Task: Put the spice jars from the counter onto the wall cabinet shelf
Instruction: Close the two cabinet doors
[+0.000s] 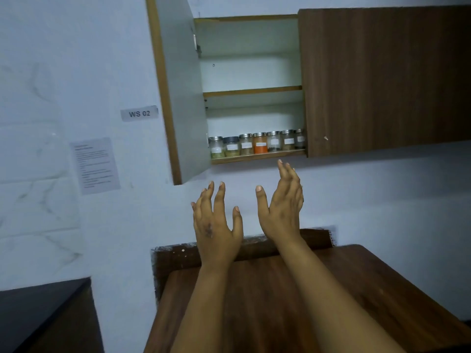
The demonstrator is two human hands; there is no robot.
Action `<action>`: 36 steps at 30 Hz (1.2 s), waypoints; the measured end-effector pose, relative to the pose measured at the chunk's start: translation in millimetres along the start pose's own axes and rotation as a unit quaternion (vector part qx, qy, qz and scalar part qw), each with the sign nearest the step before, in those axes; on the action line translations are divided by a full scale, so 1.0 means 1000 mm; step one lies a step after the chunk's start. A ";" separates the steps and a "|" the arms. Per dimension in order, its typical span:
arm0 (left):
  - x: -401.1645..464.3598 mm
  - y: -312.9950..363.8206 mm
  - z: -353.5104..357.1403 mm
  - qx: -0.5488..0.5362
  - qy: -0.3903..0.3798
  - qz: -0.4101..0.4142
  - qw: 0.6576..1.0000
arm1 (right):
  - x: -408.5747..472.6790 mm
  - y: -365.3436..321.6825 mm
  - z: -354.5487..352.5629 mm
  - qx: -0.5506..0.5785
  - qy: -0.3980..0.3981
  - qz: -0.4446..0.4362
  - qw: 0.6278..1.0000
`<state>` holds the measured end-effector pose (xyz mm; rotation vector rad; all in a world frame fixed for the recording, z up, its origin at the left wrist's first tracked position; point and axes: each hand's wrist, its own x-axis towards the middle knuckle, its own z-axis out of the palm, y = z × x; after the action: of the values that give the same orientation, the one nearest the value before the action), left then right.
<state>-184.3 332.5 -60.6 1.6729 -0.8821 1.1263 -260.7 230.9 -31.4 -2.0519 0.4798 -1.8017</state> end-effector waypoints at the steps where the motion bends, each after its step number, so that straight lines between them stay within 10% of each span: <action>1: 0.001 -0.006 -0.012 -0.007 0.007 0.007 1.000 | -0.005 -0.014 0.005 0.006 0.001 -0.010 1.000; 9: 0.032 -0.036 -0.078 -0.077 0.087 -0.027 0.993 | -0.010 -0.105 0.036 0.026 -0.053 -0.100 0.993; 22: 0.066 -0.059 -0.076 -0.190 -0.095 -0.086 0.973 | 0.044 -0.140 0.075 -0.102 -0.214 -0.203 0.950; 36: 0.079 -0.042 -0.033 -0.270 -0.049 -0.066 0.959 | 0.068 -0.099 0.042 -0.077 -0.122 -0.259 0.955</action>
<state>-130.1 372.1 7.4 1.3145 -1.0145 0.6369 -209.4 287.0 70.4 -2.6543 0.0039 -1.7733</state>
